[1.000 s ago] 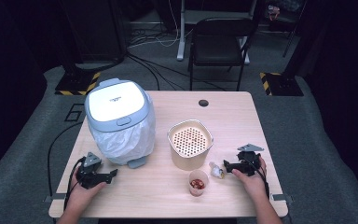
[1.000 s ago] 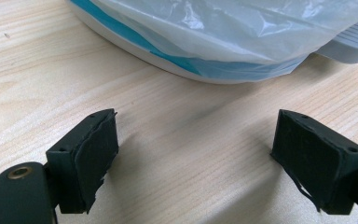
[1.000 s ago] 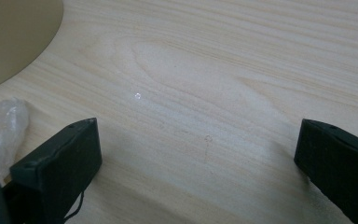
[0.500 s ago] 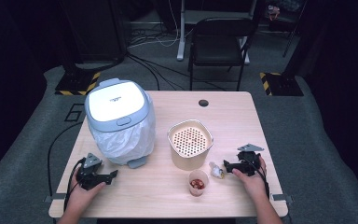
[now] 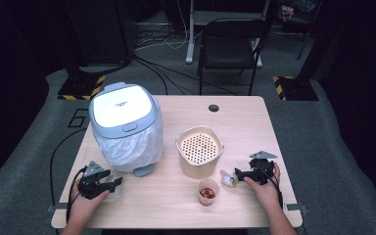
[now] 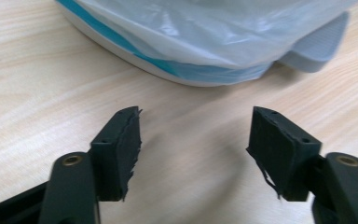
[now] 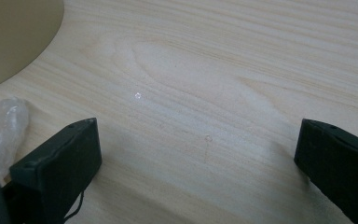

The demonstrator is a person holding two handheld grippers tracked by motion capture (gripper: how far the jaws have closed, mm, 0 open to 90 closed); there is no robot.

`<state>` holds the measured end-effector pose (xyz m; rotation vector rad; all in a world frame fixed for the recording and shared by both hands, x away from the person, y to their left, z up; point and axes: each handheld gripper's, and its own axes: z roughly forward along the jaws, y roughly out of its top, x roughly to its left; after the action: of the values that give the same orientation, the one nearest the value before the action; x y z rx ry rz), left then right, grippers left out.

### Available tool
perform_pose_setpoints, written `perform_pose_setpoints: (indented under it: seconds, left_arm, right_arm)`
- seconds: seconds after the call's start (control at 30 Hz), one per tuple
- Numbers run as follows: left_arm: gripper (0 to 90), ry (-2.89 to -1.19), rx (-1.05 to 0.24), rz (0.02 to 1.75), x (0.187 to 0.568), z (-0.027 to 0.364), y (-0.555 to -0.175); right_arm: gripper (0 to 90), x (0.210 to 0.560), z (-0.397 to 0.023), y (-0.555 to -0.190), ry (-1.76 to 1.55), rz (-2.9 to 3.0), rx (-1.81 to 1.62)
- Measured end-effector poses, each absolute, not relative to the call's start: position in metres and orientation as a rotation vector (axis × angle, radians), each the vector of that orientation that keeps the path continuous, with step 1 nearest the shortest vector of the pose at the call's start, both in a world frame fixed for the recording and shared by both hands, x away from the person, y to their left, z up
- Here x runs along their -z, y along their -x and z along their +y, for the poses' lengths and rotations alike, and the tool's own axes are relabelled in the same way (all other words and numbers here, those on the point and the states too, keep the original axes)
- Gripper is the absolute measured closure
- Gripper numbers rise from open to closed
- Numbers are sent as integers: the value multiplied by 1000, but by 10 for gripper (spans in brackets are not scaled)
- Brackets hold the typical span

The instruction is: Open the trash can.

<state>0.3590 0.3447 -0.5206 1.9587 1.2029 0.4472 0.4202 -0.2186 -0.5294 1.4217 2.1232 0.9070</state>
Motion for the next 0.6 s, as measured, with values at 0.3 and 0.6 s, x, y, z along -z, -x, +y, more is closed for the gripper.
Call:
perform_pose_setpoints:
  seconds: [0.3,0.6]
  left_arm:
    - [466,-1933,-408,1154,498,344,-348]
    - [481,-1964,-352,1059,484,328,-324]
  right_arm:
    - [0,529,-218,-420,-1430,2122,-904]
    - [0,529,-218,-421,-1424,2123,-904]
